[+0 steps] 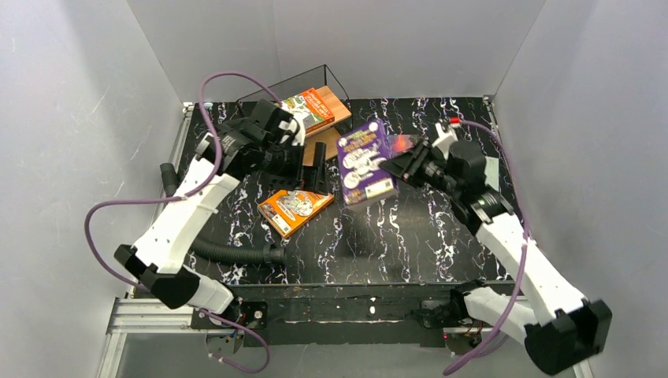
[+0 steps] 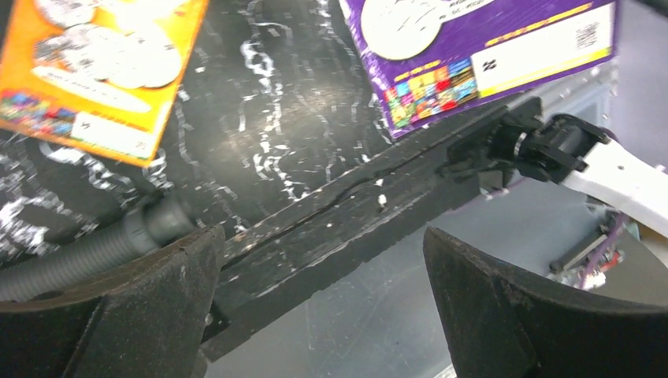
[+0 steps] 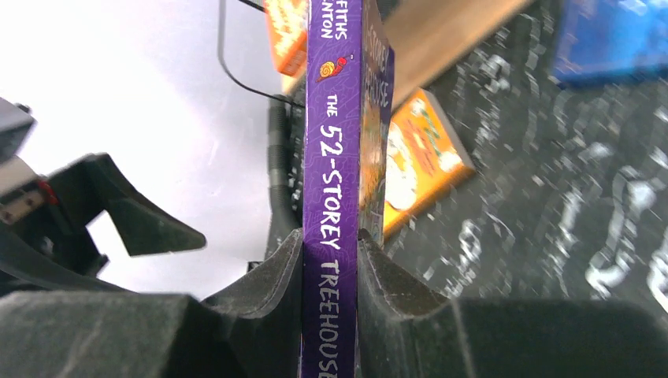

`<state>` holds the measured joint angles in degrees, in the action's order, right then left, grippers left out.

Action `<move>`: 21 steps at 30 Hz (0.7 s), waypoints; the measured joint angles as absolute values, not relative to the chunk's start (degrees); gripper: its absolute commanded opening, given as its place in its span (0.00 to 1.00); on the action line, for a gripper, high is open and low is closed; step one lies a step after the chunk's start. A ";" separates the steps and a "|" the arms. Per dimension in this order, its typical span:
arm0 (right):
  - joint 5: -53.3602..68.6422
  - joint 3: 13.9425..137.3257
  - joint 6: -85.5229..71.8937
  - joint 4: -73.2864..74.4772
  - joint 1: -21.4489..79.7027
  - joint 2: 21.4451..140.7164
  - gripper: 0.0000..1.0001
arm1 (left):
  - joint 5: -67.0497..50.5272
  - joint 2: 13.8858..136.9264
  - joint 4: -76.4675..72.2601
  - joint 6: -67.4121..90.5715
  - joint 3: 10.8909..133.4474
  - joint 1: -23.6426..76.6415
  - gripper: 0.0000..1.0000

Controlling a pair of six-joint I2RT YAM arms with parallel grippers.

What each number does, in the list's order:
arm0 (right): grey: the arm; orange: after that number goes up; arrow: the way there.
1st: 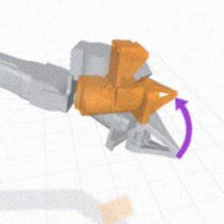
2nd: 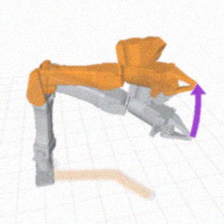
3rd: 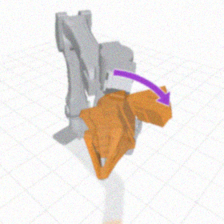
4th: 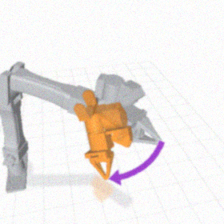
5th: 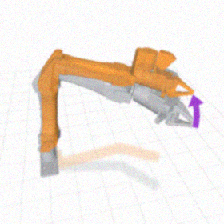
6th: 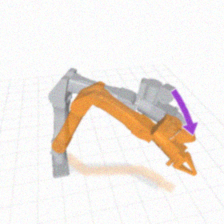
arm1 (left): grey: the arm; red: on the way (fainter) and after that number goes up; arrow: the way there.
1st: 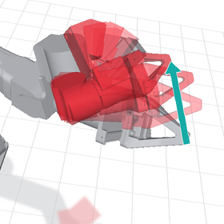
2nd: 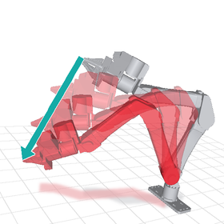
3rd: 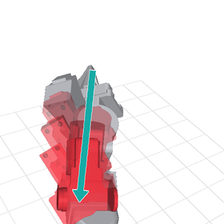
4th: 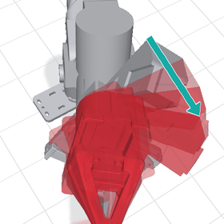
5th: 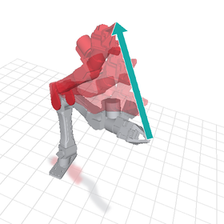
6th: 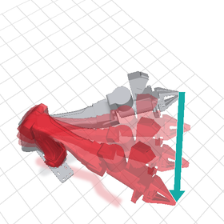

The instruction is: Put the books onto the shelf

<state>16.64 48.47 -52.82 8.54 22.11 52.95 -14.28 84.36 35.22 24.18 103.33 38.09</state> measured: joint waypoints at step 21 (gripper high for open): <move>-0.05 90.24 -67.53 -12.16 34.59 103.50 0.01 | 8.14 66.52 50.41 24.67 107.46 32.93 0.98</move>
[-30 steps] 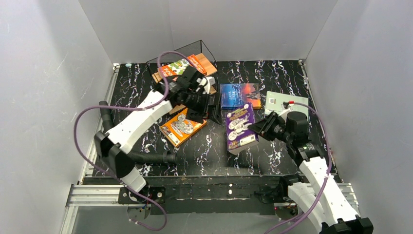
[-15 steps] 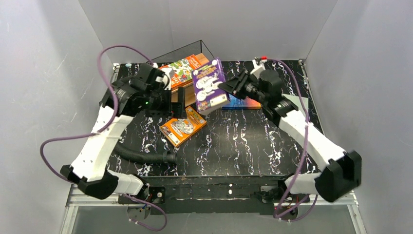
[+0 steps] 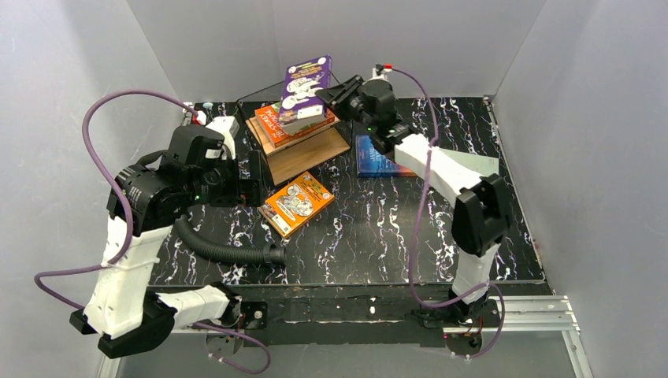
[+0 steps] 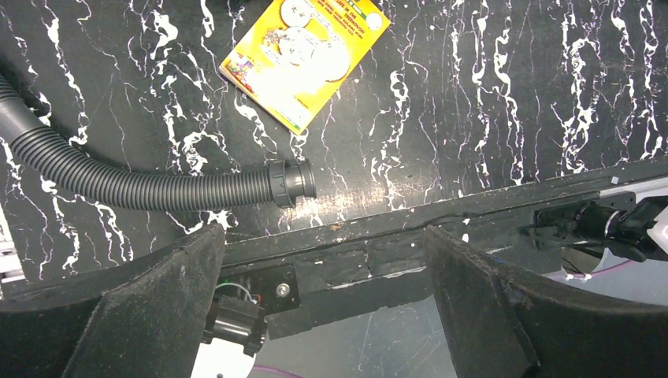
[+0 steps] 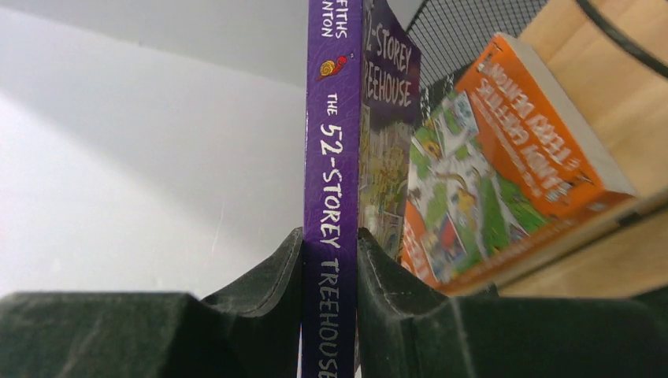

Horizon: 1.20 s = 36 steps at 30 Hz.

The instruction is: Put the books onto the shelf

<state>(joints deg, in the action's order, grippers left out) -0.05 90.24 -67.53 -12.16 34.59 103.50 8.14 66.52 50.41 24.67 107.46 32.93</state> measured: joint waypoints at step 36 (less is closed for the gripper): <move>-43.64 118.37 -89.54 25.36 50.28 122.32 0.34 | 9.47 61.39 51.22 26.92 101.60 32.77 0.98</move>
<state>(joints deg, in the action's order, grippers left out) -43.64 118.37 -89.54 25.36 50.28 122.32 9.47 61.39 51.22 26.92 101.60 32.77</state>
